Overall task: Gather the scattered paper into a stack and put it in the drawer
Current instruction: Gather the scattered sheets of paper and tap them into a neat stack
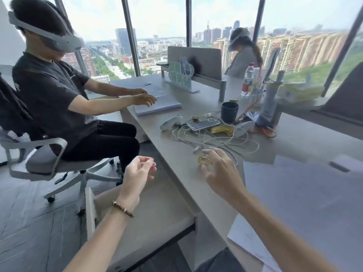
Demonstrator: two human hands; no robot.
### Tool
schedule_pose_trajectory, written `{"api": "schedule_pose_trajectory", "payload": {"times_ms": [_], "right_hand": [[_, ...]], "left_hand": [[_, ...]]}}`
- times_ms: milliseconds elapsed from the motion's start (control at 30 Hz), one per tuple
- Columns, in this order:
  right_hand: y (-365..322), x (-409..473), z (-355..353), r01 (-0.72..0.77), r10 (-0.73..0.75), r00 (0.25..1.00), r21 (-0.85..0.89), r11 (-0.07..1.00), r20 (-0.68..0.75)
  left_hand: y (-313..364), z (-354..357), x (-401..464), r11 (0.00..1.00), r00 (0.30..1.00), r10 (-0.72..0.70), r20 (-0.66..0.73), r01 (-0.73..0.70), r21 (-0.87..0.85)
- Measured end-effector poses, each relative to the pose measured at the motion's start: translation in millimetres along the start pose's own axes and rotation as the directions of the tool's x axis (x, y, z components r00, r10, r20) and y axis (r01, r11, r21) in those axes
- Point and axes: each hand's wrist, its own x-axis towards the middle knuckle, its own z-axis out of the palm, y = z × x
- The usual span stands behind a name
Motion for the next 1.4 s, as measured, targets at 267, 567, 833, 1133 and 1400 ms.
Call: {"api": "schedule_pose_trajectory", "payload": {"times_ms": [267, 567, 833, 1133, 1400], "right_hand": [[41, -97, -86, -0.26, 0.241, 0.944, -0.059, 0.964, -0.224], [67, -229, -169, -0.533, 0.481, 0.742, 0.025, 0.846, -0.468], [78, -341, -199, -0.72, 0.603, 0.556, 0.03, 0.693, -0.572], [110, -428, -198, -0.977, 0.861, 0.213, -0.126, 0.174, -0.461], [135, -440, -190, -0.992, 0.907, 0.079, -0.12, 0.031, -0.414]], "left_hand": [[41, 102, -71, 0.994, 0.913, 0.064, 0.404, -0.022, -0.108], [66, 186, -162, 0.992, 0.7, 0.102, 0.706, -0.013, -0.129], [70, 239, -241, 0.992, 0.471, 0.127, 0.873, -0.065, -0.109], [29, 284, -268, 0.643, 0.198, 0.133, 0.971, -0.763, 0.067], [3, 300, -273, 0.307, 0.197, -0.203, 0.959, -0.917, 0.253]]}}
